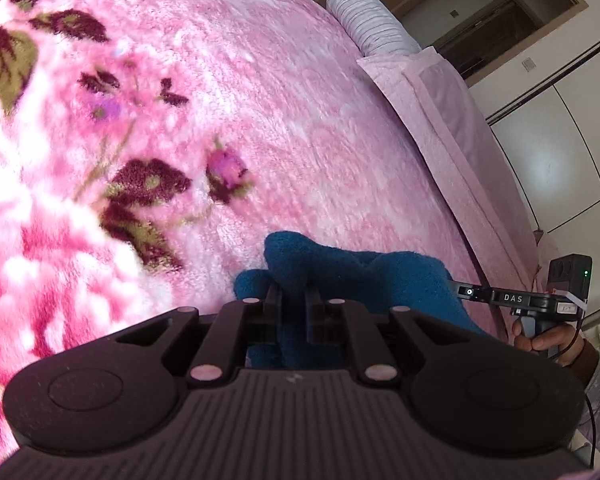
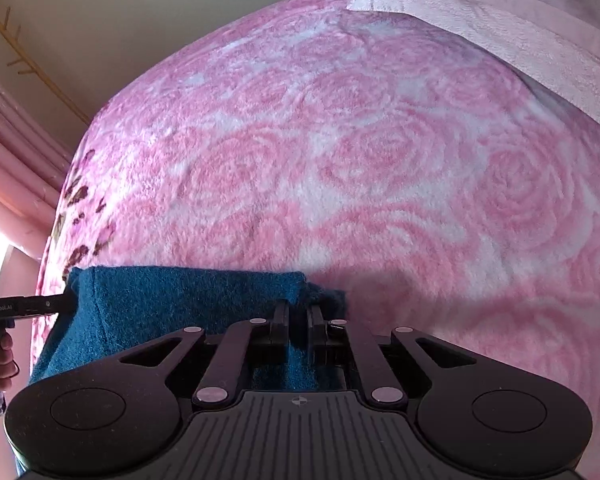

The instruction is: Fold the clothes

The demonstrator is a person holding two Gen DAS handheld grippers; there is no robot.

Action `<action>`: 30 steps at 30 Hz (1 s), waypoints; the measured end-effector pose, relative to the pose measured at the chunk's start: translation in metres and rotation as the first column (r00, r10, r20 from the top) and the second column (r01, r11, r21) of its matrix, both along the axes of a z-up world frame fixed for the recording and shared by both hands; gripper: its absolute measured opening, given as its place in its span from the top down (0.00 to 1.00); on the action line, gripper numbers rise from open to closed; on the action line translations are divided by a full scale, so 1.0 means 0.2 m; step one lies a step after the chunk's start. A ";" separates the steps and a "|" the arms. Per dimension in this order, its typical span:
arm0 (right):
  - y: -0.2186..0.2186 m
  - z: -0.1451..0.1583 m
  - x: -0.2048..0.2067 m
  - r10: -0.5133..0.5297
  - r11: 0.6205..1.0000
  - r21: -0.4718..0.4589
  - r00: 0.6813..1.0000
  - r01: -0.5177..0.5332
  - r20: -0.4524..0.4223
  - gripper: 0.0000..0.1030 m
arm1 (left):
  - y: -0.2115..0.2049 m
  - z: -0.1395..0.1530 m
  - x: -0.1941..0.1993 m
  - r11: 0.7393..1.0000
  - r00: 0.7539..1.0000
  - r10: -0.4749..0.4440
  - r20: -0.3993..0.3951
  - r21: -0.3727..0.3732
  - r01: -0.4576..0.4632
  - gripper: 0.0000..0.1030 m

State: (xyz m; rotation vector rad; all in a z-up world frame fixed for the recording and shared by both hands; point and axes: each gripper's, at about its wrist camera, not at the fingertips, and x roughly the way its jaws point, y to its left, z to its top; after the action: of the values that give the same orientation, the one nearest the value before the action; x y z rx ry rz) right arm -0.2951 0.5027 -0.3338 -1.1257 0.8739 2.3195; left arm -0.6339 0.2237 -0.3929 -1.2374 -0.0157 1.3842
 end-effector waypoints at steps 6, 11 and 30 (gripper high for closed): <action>-0.03 -0.01 -0.01 -0.006 1.000 0.014 1.000 0.006 0.008 0.95 | 0.00 0.00 0.01 1.000 1.000 0.004 -0.003 -0.003 -0.004 0.92; -0.03 -0.01 -0.01 -0.010 1.000 0.021 1.000 0.010 0.009 0.90 | 0.00 0.03 0.02 1.000 1.000 -0.009 -0.021 -0.013 0.009 0.88; -0.11 0.12 -0.06 0.072 0.990 0.123 0.997 -0.068 -0.027 0.98 | 0.01 0.16 -0.06 0.998 0.998 0.026 -0.063 0.062 -0.022 0.93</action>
State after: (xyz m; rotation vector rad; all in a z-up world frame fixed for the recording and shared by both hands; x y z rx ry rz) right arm -0.3081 0.4802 -0.3102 -1.0873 0.7041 2.4175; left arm -0.6451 0.2251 -0.3601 -1.1446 -0.0289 1.4333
